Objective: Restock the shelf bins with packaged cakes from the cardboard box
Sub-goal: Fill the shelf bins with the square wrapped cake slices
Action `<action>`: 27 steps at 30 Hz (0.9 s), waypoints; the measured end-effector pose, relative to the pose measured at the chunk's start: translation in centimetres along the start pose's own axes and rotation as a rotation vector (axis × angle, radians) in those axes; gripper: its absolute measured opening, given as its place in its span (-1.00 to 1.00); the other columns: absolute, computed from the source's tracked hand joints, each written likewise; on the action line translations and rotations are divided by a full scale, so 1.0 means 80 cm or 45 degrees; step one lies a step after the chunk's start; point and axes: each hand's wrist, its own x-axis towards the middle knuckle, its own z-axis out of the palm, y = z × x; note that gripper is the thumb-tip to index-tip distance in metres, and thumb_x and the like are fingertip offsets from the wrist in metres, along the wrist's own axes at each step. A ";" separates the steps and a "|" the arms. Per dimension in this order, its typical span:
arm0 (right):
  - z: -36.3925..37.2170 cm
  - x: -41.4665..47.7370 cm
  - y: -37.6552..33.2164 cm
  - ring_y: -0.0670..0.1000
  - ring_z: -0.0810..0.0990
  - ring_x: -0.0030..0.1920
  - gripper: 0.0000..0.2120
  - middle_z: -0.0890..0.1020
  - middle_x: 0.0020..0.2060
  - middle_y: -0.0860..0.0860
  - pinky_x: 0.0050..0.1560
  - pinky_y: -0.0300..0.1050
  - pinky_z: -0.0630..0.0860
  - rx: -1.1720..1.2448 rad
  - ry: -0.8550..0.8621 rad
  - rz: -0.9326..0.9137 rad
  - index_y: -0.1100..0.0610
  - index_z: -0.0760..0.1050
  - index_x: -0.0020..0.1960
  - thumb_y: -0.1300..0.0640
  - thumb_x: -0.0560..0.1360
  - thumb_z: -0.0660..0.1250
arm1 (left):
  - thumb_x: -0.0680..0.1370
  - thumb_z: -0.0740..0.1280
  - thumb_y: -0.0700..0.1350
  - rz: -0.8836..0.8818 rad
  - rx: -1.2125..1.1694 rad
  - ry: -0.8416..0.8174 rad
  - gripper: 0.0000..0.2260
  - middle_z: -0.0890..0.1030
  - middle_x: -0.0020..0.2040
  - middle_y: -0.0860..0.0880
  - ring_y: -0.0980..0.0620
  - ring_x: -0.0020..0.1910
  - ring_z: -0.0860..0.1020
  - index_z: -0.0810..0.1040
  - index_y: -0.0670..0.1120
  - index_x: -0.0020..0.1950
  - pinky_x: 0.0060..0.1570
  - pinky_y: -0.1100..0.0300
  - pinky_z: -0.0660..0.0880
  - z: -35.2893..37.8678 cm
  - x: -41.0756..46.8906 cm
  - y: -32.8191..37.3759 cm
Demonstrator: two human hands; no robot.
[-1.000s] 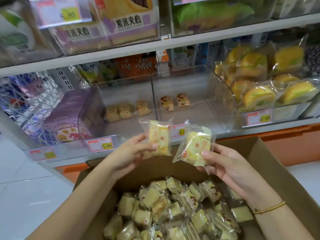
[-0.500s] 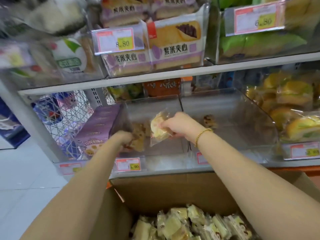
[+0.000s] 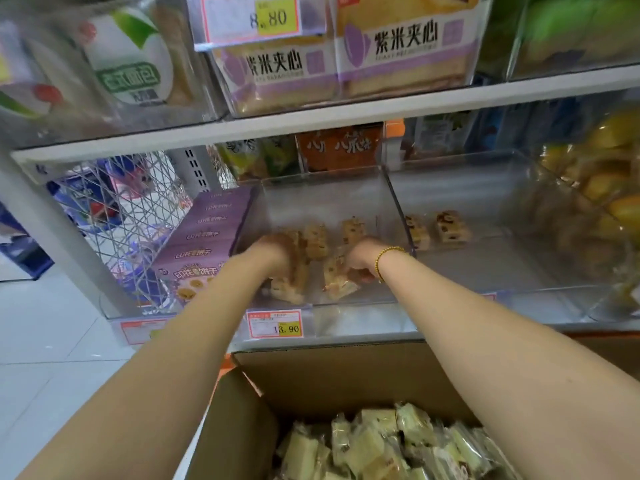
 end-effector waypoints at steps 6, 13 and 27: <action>0.016 0.008 -0.015 0.08 0.63 -0.23 -0.92 0.61 -0.21 0.14 -0.27 -0.10 0.57 -0.122 0.035 -0.004 0.25 0.52 -0.11 0.30 0.54 0.27 | 0.41 0.47 -0.25 0.081 0.056 -0.154 -0.65 0.59 -0.01 -0.06 -0.07 -0.15 0.55 0.55 -0.05 0.17 -0.18 0.14 0.55 0.014 0.015 -0.010; 0.021 -0.007 -0.020 0.13 0.57 -0.05 -0.77 0.48 -0.14 0.12 -0.27 -0.20 0.42 -0.342 0.081 -0.093 0.29 0.51 0.16 0.35 0.52 0.24 | 0.40 0.51 -0.12 0.009 0.131 -0.072 -0.49 0.57 0.22 -0.13 -0.10 0.05 0.57 0.49 -0.13 0.32 -0.04 0.16 0.52 0.012 0.018 0.001; 0.023 -0.012 -0.011 0.16 0.55 0.15 -0.55 0.55 0.19 0.18 -0.11 -0.14 0.43 -0.295 0.125 -0.162 0.24 0.41 0.33 0.39 0.46 0.31 | 0.51 0.34 -0.18 0.088 0.037 0.008 -0.54 0.61 0.18 -0.10 -0.13 0.09 0.58 0.40 0.01 0.41 -0.15 0.20 0.46 0.030 0.012 0.004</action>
